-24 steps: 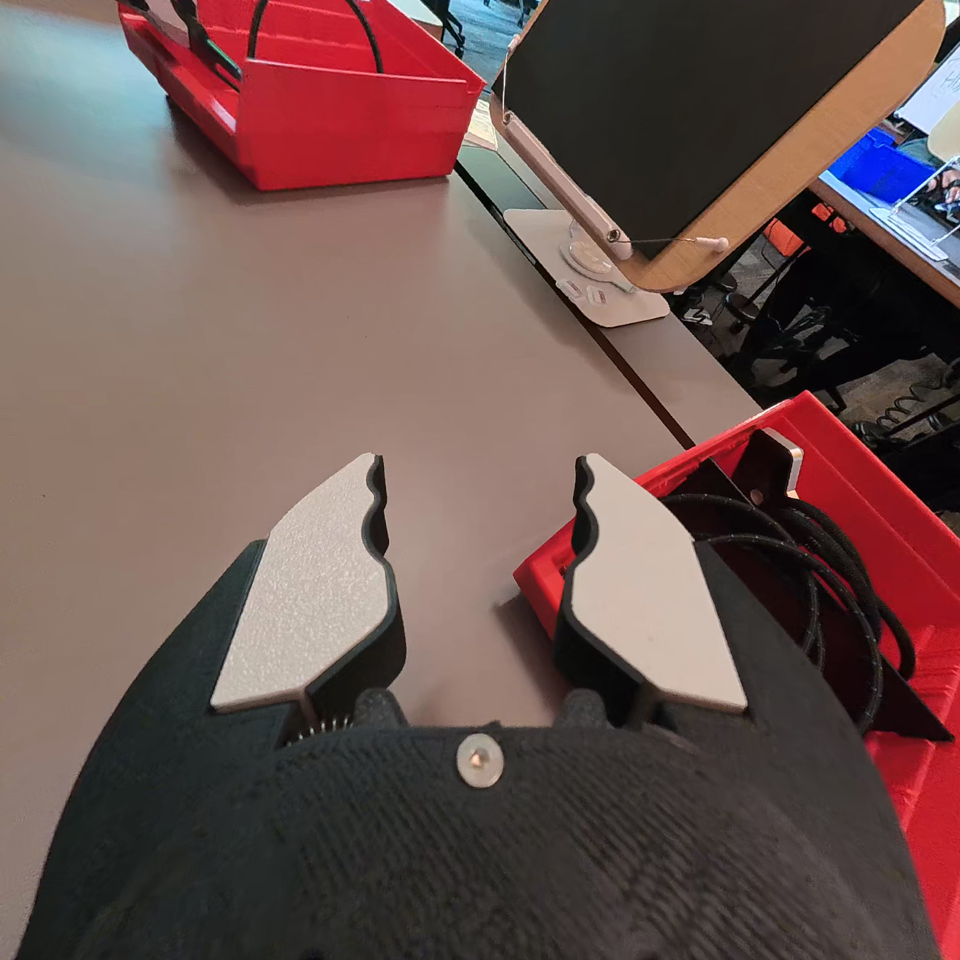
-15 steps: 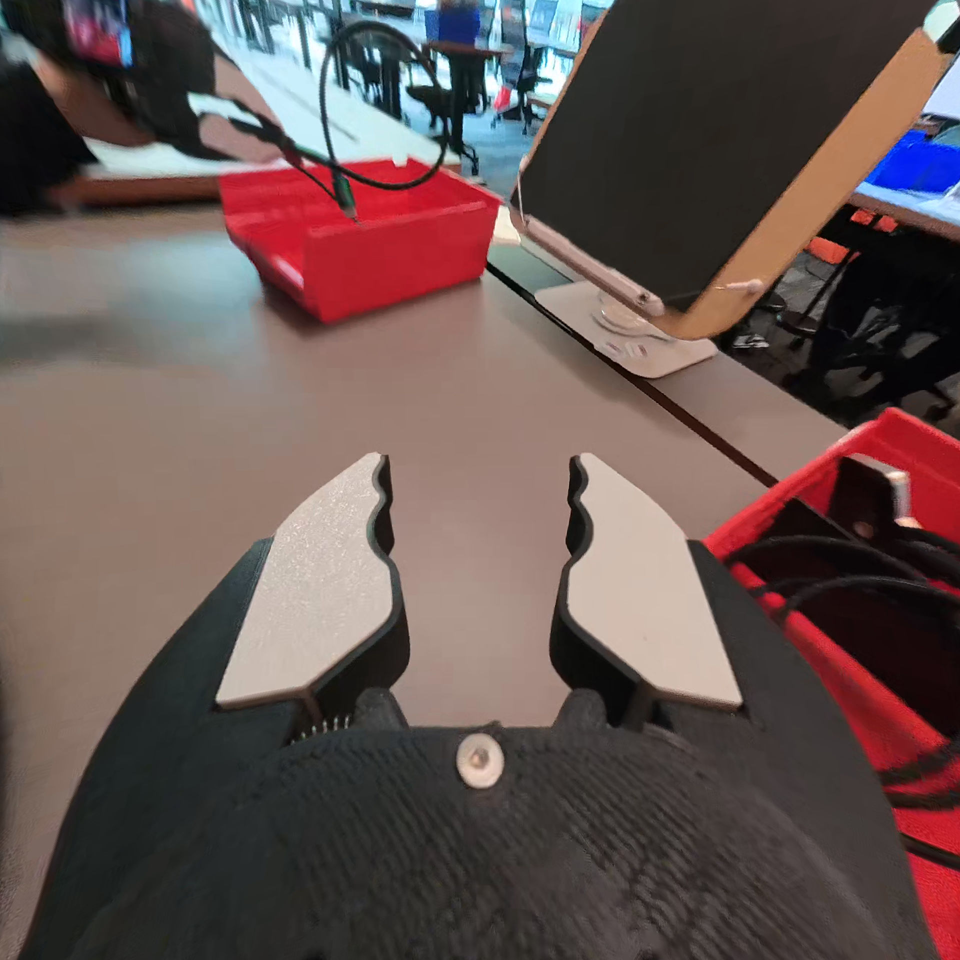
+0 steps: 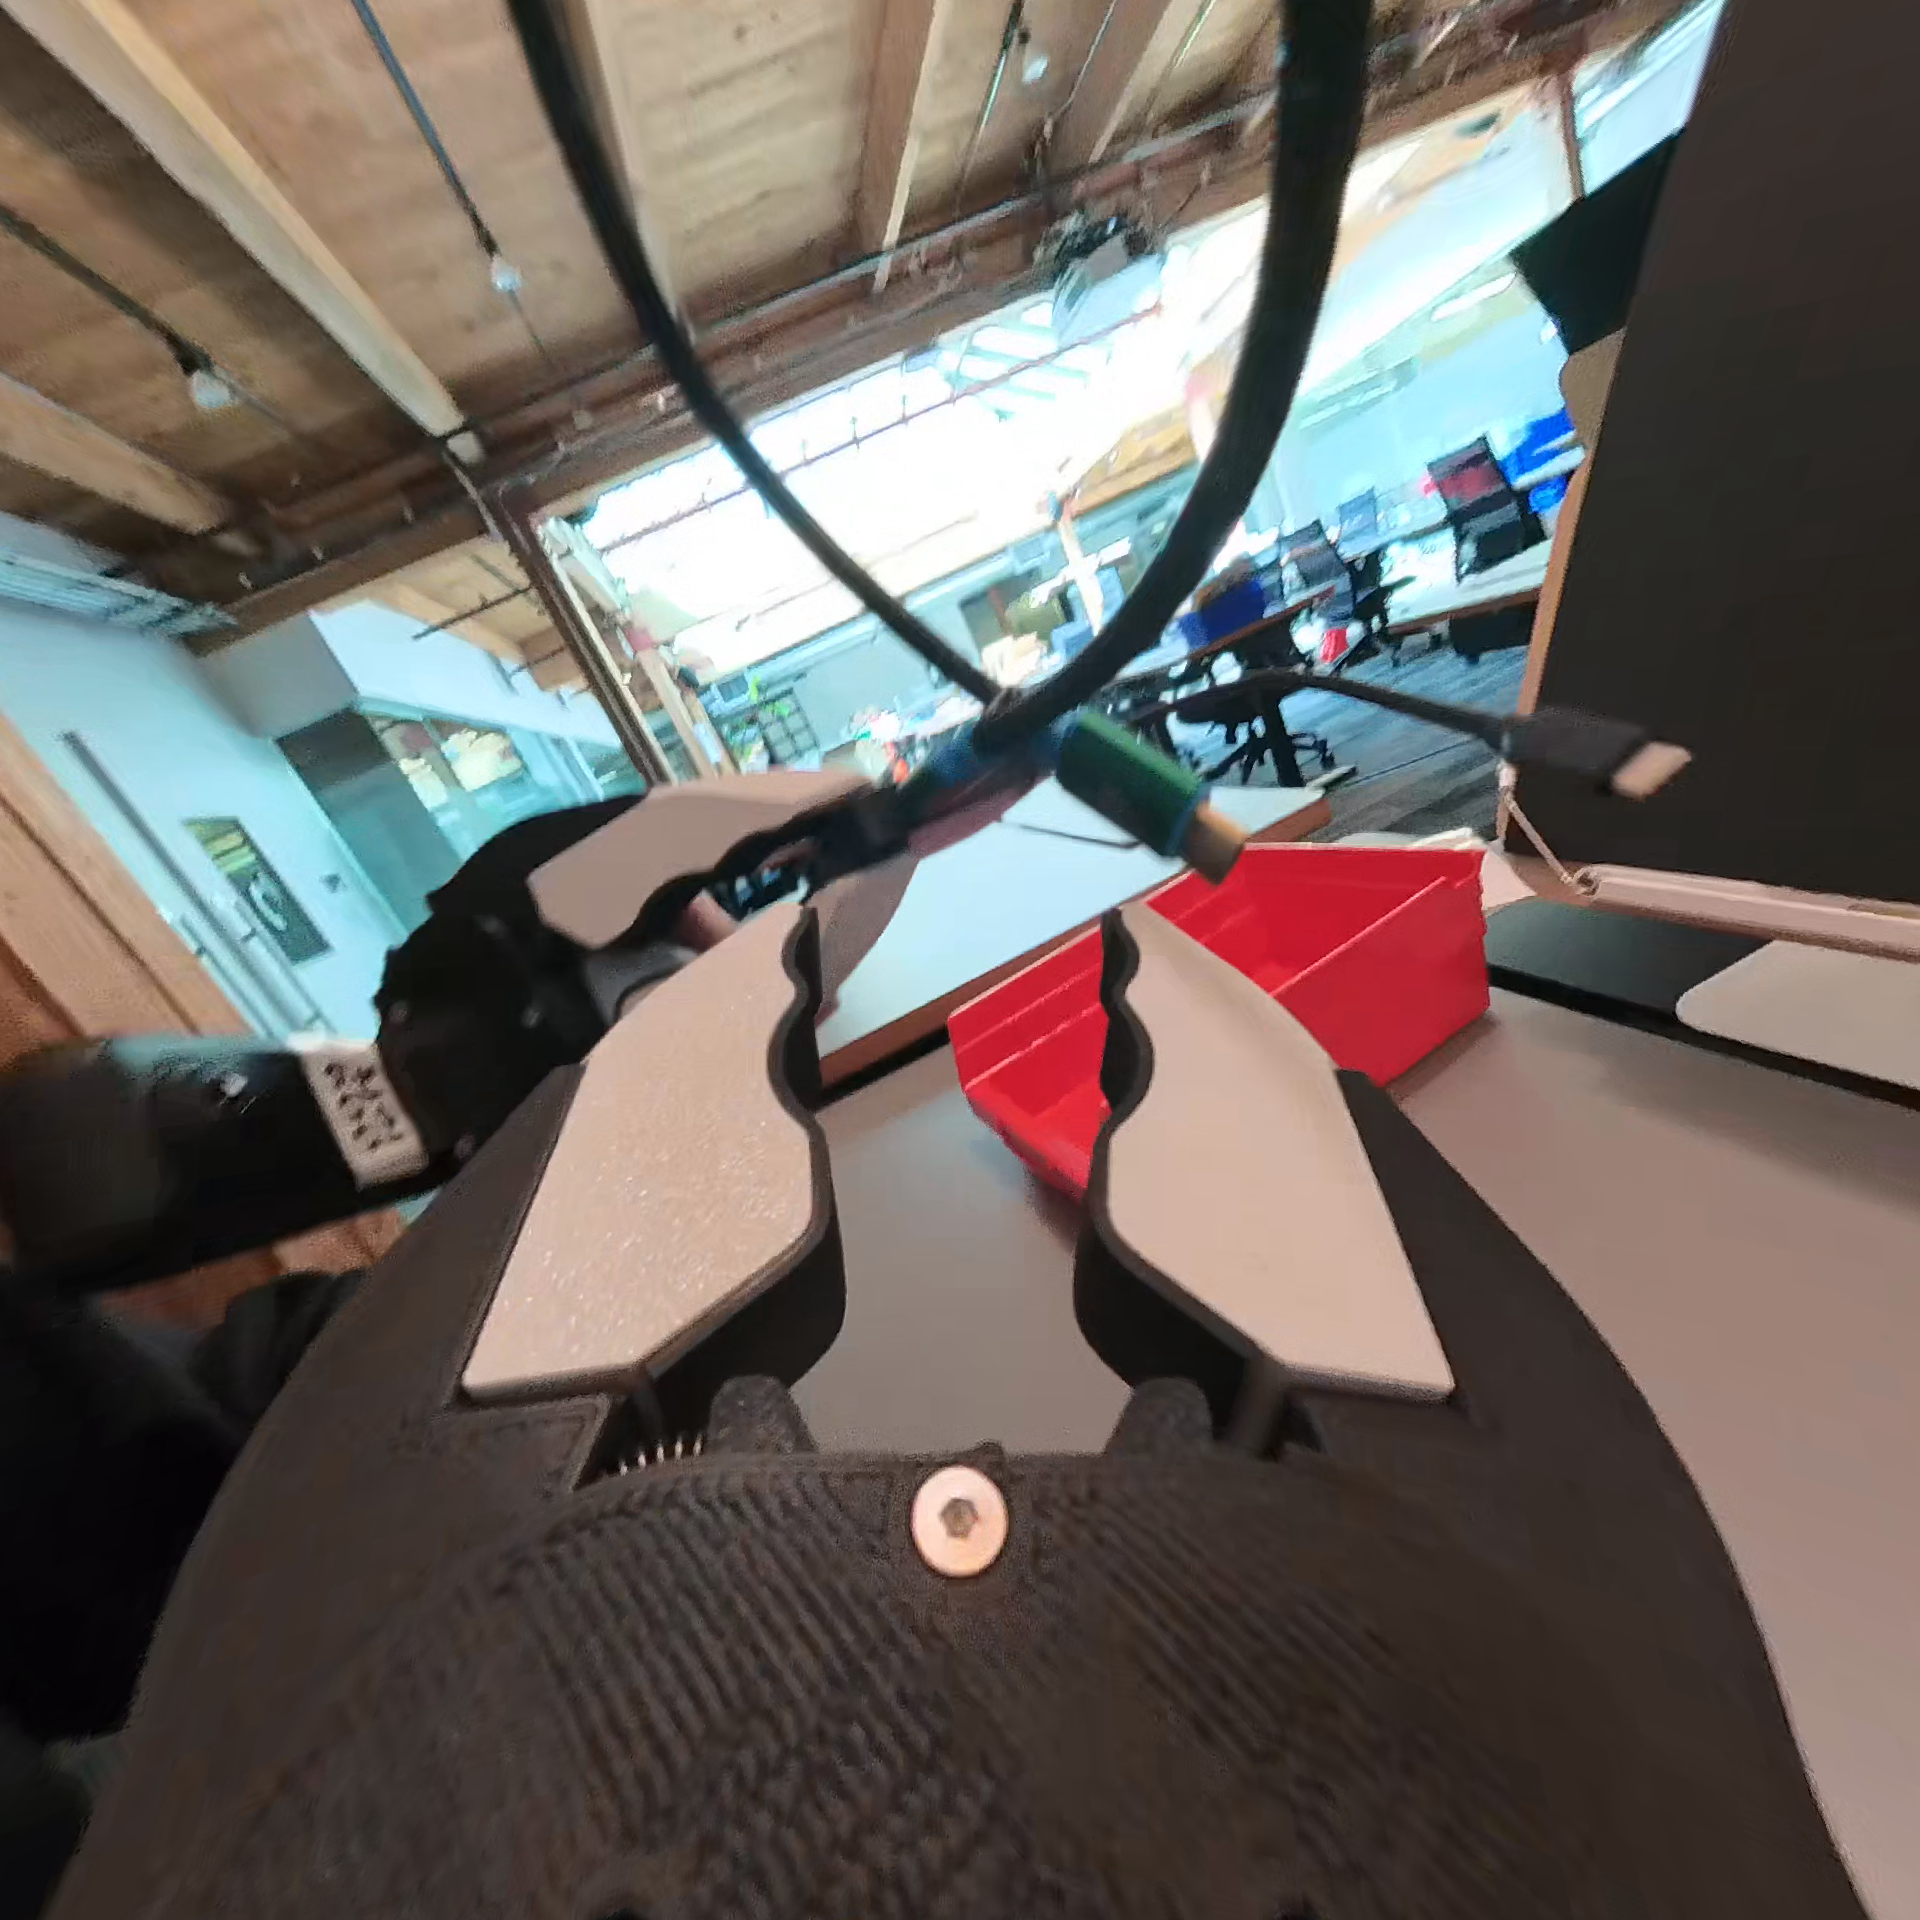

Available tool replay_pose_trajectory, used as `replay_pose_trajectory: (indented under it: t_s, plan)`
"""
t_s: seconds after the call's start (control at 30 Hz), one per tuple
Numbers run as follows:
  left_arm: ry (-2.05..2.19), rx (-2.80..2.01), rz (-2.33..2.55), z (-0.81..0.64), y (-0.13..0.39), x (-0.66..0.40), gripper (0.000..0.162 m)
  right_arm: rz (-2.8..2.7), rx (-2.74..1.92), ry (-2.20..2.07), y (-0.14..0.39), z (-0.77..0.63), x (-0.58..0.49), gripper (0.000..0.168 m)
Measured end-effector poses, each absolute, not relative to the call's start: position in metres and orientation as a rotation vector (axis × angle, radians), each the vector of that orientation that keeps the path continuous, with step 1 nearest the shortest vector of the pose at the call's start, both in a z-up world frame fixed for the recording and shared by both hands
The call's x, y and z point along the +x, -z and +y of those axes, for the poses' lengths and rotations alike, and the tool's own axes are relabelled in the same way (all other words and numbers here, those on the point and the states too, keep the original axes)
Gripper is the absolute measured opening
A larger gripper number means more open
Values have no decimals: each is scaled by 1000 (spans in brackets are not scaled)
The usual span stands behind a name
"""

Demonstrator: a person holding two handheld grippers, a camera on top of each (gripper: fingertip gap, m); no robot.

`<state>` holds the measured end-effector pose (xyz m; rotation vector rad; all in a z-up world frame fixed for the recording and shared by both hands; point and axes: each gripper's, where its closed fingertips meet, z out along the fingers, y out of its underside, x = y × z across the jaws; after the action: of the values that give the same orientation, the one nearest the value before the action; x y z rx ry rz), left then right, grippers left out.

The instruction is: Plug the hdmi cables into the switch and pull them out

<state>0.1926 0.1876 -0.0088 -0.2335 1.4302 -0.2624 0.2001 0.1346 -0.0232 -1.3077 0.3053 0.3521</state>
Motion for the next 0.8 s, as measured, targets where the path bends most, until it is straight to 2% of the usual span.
replay_pose_trajectory:
  t_s: [0.2,0.33,0.4,0.43,0.53,0.6,0.73,0.8]
  plan:
    - [401,-121,1483,144,22,195,14,261,-1217,-343,25,127,199,38]
    - [447,-137,1526,137,28,201,13,288,-1221,-332,35,118,200,38]
    - [402,-134,1524,142,31,204,14,184,-1349,-395,42,108,178,18]
    - [391,-130,1525,145,32,204,13,163,-1408,-357,44,103,174,18]
    - [401,-84,1563,143,42,206,13,99,-1516,54,37,88,189,20]
    - [374,-37,1573,138,46,207,13,50,-1587,320,32,82,202,28]
    - [359,38,1573,126,48,205,14,-76,-1766,581,46,82,219,40]
    - [359,57,1582,123,51,204,14,-136,-1849,639,56,82,225,39]
